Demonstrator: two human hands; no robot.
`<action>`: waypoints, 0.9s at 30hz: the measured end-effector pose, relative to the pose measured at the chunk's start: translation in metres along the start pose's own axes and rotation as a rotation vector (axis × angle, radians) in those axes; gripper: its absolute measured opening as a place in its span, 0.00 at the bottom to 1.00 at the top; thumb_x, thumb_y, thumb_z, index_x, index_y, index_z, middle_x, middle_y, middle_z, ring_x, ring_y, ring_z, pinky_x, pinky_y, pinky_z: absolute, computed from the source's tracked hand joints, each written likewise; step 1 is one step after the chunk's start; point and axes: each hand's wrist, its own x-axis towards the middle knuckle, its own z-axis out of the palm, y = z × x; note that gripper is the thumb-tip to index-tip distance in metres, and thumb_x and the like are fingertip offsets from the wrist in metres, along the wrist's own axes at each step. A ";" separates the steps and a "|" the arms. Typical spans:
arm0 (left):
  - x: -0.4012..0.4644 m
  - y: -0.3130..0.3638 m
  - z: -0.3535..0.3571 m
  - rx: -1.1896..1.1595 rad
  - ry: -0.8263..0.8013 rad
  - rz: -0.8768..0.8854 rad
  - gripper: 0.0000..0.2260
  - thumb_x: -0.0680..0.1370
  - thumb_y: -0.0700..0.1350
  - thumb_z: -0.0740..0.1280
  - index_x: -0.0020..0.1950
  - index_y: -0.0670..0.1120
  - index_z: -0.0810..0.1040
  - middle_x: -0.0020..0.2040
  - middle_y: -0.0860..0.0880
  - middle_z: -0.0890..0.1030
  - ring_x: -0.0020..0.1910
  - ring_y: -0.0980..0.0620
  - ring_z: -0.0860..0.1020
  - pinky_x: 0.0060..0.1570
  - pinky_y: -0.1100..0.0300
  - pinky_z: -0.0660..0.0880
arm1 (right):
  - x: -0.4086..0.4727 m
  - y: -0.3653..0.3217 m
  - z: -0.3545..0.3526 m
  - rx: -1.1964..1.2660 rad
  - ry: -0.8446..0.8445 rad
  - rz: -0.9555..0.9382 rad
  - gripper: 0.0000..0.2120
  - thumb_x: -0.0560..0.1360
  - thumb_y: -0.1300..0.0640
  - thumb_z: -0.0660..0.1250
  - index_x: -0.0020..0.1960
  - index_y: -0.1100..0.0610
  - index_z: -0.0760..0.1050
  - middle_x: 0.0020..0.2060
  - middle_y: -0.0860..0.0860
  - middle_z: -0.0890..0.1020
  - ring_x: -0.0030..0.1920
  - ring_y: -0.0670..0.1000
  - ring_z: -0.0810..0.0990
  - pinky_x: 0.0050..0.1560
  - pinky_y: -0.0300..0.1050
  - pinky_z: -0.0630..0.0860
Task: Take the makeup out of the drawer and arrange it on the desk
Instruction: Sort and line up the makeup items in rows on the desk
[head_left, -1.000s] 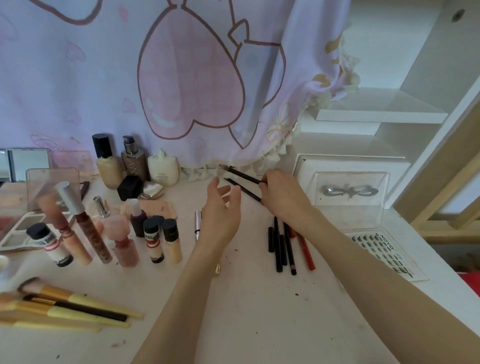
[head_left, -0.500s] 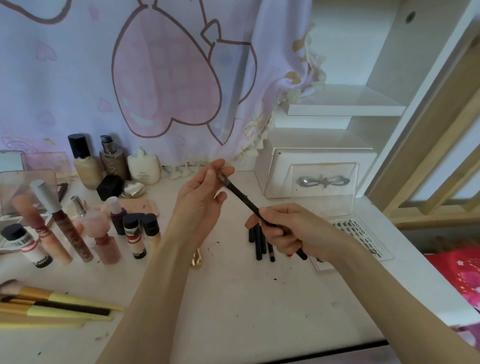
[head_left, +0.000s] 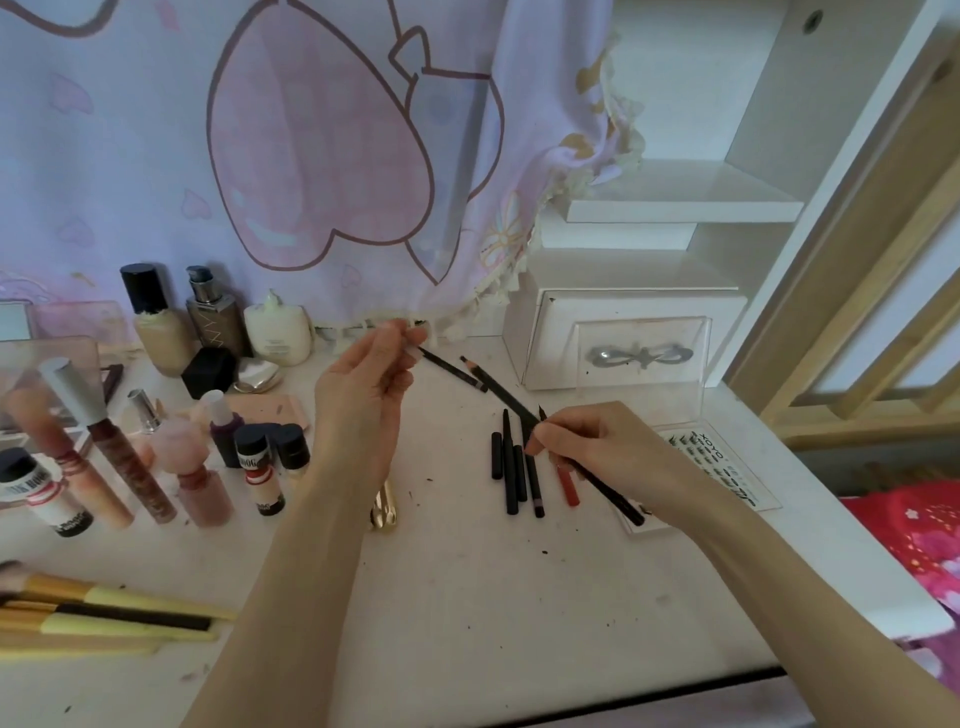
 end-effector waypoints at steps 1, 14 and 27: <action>-0.002 -0.001 0.000 0.215 0.021 0.020 0.05 0.77 0.43 0.65 0.44 0.47 0.80 0.37 0.52 0.83 0.36 0.58 0.78 0.40 0.68 0.75 | 0.001 0.002 -0.001 -0.031 0.059 0.024 0.11 0.75 0.50 0.64 0.37 0.47 0.82 0.34 0.53 0.82 0.35 0.56 0.76 0.40 0.41 0.70; -0.013 -0.025 0.004 1.156 -0.014 -0.050 0.05 0.72 0.43 0.71 0.42 0.45 0.76 0.27 0.52 0.79 0.29 0.57 0.78 0.25 0.70 0.72 | 0.040 -0.016 0.038 -0.228 -0.026 0.109 0.11 0.75 0.56 0.67 0.55 0.59 0.77 0.29 0.49 0.77 0.24 0.43 0.74 0.24 0.29 0.70; -0.014 -0.036 0.005 1.211 -0.071 -0.053 0.09 0.72 0.41 0.70 0.50 0.40 0.77 0.42 0.43 0.82 0.42 0.55 0.76 0.43 0.61 0.75 | 0.036 0.001 0.036 -0.484 0.161 -0.046 0.11 0.77 0.56 0.63 0.57 0.54 0.79 0.53 0.51 0.79 0.49 0.50 0.77 0.39 0.35 0.70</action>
